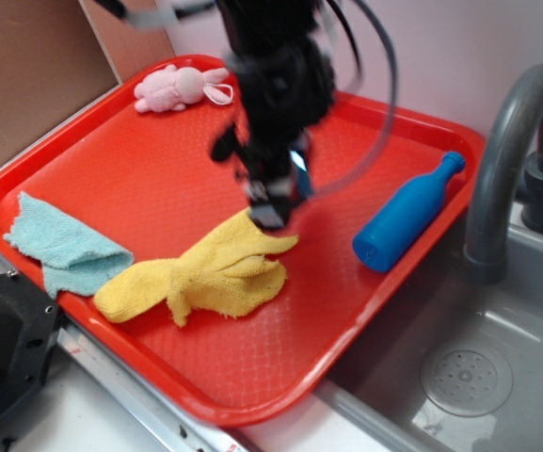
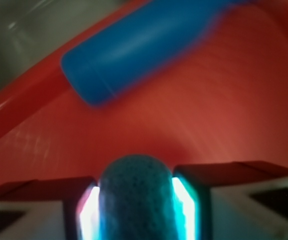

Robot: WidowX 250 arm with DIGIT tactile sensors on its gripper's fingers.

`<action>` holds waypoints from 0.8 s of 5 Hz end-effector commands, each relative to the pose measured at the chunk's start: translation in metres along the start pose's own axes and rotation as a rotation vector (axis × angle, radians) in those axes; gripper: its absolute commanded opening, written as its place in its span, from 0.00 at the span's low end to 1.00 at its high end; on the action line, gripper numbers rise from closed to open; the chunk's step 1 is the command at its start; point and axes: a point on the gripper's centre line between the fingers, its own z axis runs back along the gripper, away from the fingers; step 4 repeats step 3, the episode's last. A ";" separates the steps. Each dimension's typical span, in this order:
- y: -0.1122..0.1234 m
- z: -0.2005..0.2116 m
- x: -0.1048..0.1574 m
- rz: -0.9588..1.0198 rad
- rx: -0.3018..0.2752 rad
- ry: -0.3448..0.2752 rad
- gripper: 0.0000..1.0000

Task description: Grab the blue ball.

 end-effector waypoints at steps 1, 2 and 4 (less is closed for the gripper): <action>0.010 0.114 -0.052 0.498 0.039 -0.111 0.00; -0.001 0.119 -0.076 0.757 -0.015 -0.062 0.00; -0.003 0.108 -0.070 0.985 -0.017 -0.061 0.00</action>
